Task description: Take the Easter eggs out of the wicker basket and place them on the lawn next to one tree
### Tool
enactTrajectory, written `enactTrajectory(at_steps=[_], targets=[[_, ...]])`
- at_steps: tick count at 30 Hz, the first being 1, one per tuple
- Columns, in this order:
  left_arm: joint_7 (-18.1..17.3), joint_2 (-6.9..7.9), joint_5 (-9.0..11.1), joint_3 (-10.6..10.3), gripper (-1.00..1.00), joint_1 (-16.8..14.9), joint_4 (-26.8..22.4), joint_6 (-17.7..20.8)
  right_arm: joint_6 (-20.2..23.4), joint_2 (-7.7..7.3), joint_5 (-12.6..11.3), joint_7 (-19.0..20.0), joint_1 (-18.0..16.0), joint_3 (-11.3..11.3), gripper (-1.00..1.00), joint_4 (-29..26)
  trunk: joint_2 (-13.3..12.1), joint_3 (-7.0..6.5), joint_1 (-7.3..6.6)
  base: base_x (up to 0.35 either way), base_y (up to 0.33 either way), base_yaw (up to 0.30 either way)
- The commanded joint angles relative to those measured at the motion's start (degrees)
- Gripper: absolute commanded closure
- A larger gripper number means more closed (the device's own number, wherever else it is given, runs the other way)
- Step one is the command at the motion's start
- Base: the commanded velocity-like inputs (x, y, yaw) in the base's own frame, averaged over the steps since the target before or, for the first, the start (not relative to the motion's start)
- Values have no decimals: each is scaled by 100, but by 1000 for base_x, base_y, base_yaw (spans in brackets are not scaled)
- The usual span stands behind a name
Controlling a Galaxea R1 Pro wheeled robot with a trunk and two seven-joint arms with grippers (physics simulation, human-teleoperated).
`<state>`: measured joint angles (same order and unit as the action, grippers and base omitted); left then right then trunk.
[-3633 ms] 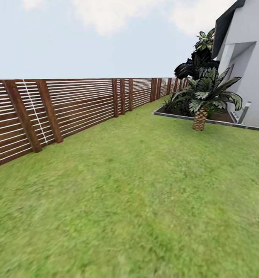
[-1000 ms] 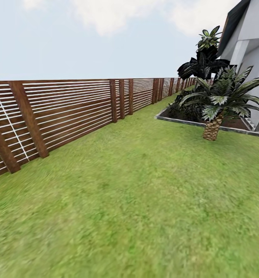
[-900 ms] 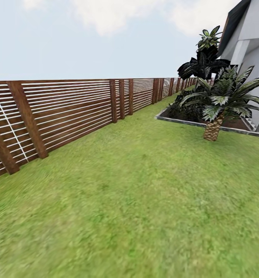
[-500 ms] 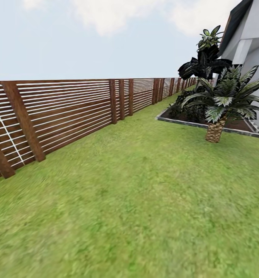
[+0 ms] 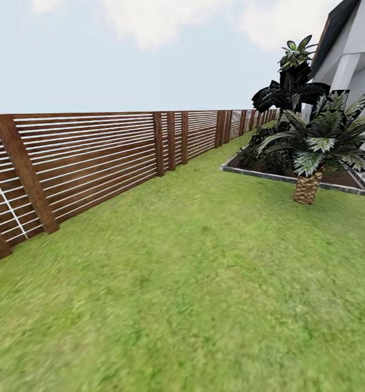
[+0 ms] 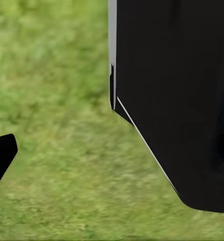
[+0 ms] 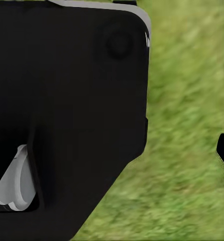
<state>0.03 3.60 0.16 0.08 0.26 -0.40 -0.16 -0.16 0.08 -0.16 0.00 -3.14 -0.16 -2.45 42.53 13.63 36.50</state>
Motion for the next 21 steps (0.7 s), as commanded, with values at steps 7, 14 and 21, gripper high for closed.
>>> enactTrajectory(at_steps=[7,14,21], targets=[[1,3,2,0,-100,0,-4,-1,-2,1,-2,0,-2,-2,-100,-1,4,6,4,326,0,0],[-1,2,2,0,-100,0,-4,-1,-2,1,-2,0,-2,-2,-100,-1,4,6,4,326,0,0],[4,0,2,0,-100,0,-4,-2,-2,1,-2,0,-2,-2,-100,-1,4,6,4,326,0,0]])
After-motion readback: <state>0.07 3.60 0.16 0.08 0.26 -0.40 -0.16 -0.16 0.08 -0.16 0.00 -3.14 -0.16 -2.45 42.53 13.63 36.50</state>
